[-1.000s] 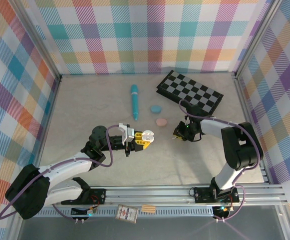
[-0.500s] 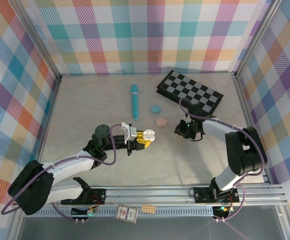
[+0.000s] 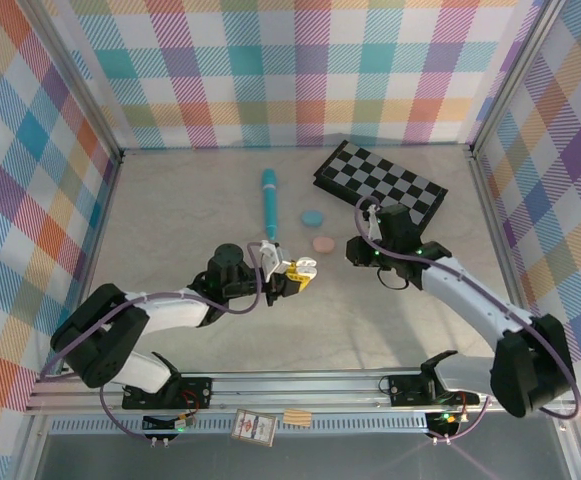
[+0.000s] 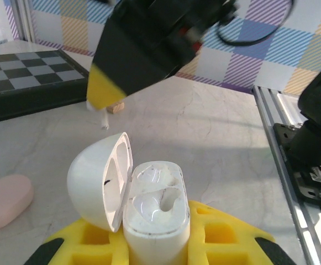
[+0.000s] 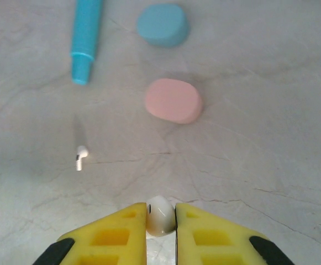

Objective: Insert the wireless bluetooth earbuds into the charging case

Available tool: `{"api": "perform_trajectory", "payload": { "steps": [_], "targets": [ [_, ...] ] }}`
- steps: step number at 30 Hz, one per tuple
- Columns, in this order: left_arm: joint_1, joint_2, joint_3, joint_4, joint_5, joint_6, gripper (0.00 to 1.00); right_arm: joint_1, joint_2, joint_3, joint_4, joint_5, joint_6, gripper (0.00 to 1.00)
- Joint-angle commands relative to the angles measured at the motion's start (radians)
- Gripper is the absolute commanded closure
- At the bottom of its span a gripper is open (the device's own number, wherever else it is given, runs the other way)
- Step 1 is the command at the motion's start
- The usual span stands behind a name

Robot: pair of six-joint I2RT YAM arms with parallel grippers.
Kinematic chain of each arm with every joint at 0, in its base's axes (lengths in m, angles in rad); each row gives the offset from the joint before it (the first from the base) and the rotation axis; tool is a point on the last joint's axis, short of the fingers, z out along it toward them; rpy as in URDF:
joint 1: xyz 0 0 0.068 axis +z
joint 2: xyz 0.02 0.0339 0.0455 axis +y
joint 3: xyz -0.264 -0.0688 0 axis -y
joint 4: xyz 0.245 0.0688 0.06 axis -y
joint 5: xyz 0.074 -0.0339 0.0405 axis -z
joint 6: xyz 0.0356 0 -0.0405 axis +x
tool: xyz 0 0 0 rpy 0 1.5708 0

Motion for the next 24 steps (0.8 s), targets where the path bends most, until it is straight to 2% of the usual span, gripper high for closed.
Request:
{"api": "perform_trajectory", "payload": {
  "steps": [1, 10, 24],
  "targets": [
    [-0.006, 0.033, 0.050, 0.068, -0.011, -0.018, 1.00, 0.035, -0.062, 0.020, -0.037, 0.028, -0.082, 0.83],
    [-0.006, 0.087, 0.101, -0.010, -0.023, -0.013, 1.00, 0.128, -0.126, 0.093, -0.094, 0.032, -0.133, 0.83],
    [-0.022, 0.085, 0.140, -0.120, 0.022, 0.026, 1.00, 0.218, -0.091, 0.137, -0.070, 0.045, -0.144, 0.83]
  ]
}}
